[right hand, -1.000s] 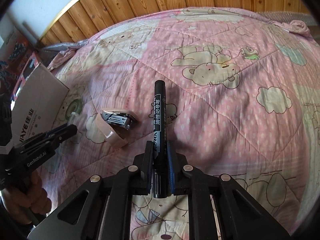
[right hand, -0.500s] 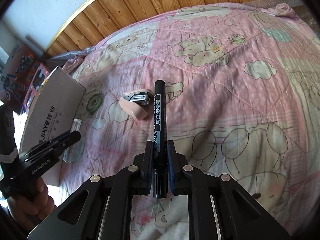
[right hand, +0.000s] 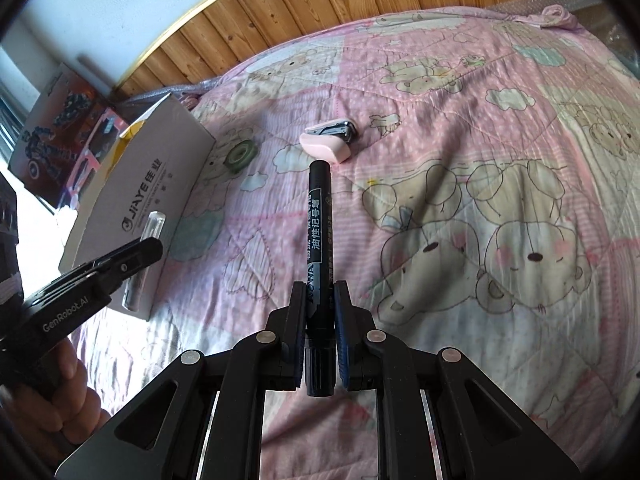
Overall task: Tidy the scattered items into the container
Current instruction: 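Lift the glue tube with the left tool while the right tool lifts the marker toward the box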
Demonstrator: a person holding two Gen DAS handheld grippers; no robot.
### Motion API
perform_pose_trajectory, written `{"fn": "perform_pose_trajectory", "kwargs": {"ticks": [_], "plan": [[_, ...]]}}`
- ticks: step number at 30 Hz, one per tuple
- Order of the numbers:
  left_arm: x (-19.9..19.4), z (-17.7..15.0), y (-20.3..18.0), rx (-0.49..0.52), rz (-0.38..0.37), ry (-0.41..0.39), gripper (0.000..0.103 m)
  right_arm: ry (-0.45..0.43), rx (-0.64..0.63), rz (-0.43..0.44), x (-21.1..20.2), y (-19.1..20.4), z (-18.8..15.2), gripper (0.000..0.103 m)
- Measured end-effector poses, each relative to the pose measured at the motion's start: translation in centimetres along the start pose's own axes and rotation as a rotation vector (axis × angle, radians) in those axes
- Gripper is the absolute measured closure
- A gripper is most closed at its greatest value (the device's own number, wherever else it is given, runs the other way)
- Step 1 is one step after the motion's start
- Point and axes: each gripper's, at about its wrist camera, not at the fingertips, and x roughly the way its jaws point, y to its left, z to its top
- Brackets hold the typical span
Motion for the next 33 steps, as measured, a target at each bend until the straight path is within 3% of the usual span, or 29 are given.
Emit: {"fn": "perform_pose_trajectory", "kwargs": {"ticks": [15, 33], "plan": [[-8.0, -5.7, 0.8, -0.014, -0.025, -0.084, 0.083, -0.024, -0.062, -0.015, -4.8, 4.3, -7.6, 0.090], [-13.6, -9.0, 3.2, -0.044, -0.041, -0.162, 0.083, -0.035, -0.148, 0.001, -6.8, 9.4, -11.6, 0.090]]}}
